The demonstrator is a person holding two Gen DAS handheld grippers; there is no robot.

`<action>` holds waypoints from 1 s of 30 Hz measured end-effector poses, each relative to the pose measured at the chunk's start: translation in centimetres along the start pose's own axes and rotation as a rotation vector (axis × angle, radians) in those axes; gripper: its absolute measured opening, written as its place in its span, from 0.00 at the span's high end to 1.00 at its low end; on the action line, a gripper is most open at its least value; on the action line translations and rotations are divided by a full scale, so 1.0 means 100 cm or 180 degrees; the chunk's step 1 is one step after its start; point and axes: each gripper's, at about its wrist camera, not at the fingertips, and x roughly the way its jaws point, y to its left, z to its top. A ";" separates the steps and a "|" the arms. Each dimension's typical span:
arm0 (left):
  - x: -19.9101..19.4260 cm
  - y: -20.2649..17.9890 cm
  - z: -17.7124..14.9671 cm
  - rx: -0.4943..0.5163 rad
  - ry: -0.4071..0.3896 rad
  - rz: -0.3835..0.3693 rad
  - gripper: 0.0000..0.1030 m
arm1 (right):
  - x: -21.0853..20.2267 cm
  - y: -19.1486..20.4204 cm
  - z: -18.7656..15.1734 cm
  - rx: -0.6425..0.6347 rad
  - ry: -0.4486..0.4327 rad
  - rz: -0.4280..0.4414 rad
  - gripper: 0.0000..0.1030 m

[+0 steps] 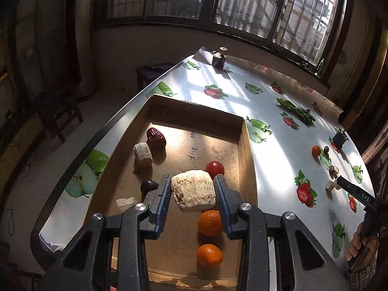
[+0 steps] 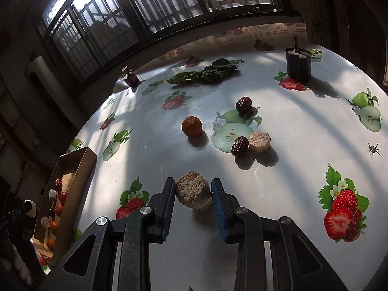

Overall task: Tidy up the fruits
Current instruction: 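Carry block and cake into the cardboard box and open both tools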

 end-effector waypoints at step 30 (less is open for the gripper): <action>0.171 0.038 0.100 -0.0006 0.0886 -0.0056 0.66 | 0.164 0.274 0.004 -0.1116 0.0961 0.0410 0.68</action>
